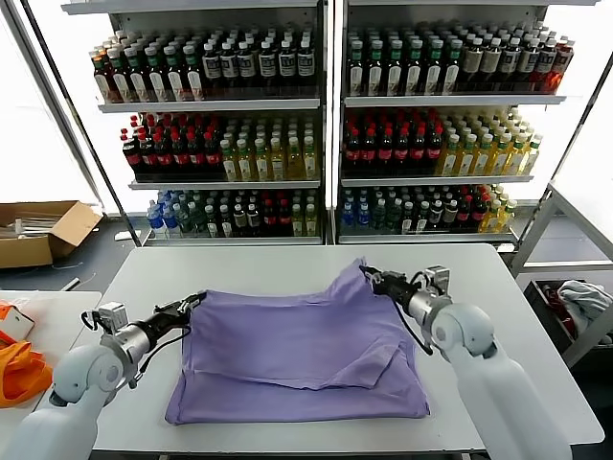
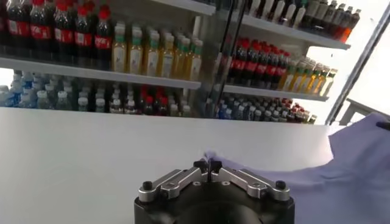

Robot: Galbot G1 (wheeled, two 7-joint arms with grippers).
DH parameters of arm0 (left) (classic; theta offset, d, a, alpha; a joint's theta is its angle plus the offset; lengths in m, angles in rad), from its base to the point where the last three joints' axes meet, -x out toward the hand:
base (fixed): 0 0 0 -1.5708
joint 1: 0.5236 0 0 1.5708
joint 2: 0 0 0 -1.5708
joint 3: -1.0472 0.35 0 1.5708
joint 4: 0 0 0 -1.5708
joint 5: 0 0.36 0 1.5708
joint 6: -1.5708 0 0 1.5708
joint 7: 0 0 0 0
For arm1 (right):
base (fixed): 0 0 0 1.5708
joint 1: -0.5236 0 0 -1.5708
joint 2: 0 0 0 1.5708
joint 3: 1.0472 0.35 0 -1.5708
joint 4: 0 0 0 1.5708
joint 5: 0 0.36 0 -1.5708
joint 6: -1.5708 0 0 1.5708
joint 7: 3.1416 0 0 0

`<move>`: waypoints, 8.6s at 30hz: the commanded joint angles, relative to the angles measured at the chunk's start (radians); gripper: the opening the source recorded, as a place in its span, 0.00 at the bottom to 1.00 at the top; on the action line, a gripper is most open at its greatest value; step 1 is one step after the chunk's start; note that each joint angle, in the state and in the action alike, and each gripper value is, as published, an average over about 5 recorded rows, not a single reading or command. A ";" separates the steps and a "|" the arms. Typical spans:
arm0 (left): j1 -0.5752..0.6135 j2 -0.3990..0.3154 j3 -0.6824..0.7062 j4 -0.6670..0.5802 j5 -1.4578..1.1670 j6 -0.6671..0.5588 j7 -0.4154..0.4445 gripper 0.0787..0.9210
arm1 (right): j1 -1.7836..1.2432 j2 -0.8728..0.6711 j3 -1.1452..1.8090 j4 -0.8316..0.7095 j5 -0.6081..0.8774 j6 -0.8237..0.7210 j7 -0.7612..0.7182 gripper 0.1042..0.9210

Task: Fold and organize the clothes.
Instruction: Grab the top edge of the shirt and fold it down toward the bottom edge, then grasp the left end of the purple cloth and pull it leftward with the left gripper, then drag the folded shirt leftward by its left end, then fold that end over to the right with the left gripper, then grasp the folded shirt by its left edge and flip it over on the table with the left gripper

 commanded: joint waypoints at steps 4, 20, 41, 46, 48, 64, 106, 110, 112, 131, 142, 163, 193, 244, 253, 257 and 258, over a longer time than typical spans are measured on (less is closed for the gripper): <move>0.256 0.014 -0.116 -0.219 -0.034 -0.008 -0.005 0.01 | -0.428 -0.102 0.219 0.376 0.058 0.010 0.051 0.00; 0.481 -0.001 -0.216 -0.321 0.099 0.035 -0.024 0.01 | -0.688 -0.009 0.234 0.430 -0.071 0.049 0.067 0.00; 0.559 -0.216 -0.253 -0.458 0.178 0.023 -0.314 0.66 | -0.644 0.059 0.374 0.342 -0.196 0.459 0.065 0.62; 0.536 -0.329 -0.152 -0.458 0.178 0.032 -0.480 0.82 | -0.687 0.077 0.369 0.356 -0.232 0.458 0.059 0.80; 0.514 -0.351 -0.114 -0.443 0.180 0.032 -0.523 0.86 | -0.698 0.078 0.368 0.361 -0.235 0.458 0.056 0.85; 0.400 -0.403 0.014 -0.303 0.218 0.024 -0.647 0.86 | -0.715 0.076 0.372 0.360 -0.233 0.466 0.043 0.88; 0.375 0.215 -0.650 0.097 0.337 -0.374 -0.033 0.02 | -0.672 0.056 0.347 0.383 -0.187 0.443 0.063 0.88; 0.356 0.121 -0.573 -0.100 0.310 -0.293 -0.043 0.02 | -0.689 0.064 0.348 0.396 -0.189 0.442 0.062 0.88; 0.353 0.054 -0.490 -0.218 0.303 -0.253 -0.064 0.02 | -0.695 0.069 0.349 0.401 -0.191 0.442 0.062 0.88; 0.318 -0.227 0.125 -0.249 0.423 -0.187 -0.141 0.02 | -0.735 0.073 0.382 0.414 -0.188 0.450 0.055 0.88; 0.354 -0.236 0.113 -0.290 0.438 -0.162 -0.117 0.08 | -0.702 0.064 0.368 0.398 -0.184 0.445 0.060 0.88; 0.293 0.009 -0.284 -0.099 0.177 -0.088 -0.158 0.79 | -0.693 0.075 0.331 0.416 -0.202 0.439 0.065 0.88; 0.327 -0.162 -0.130 -0.081 0.148 -0.069 -0.241 0.53 | -0.684 0.063 0.317 0.461 -0.203 0.418 0.074 0.88; 0.307 -0.432 0.399 -0.267 0.295 -0.169 -0.454 0.03 | -0.794 0.030 0.315 0.537 -0.149 0.402 0.063 0.88; 0.210 -0.425 0.439 -0.252 0.052 -0.226 -0.490 0.03 | -0.753 0.001 0.202 0.507 -0.135 0.301 0.104 0.88; 0.190 -0.426 0.446 -0.267 0.008 -0.306 -0.499 0.03 | -0.672 0.002 0.100 0.470 -0.147 0.253 0.149 0.88; 0.188 -0.426 0.442 -0.272 0.004 -0.313 -0.496 0.04 | -0.646 0.004 0.071 0.459 -0.146 0.242 0.161 0.88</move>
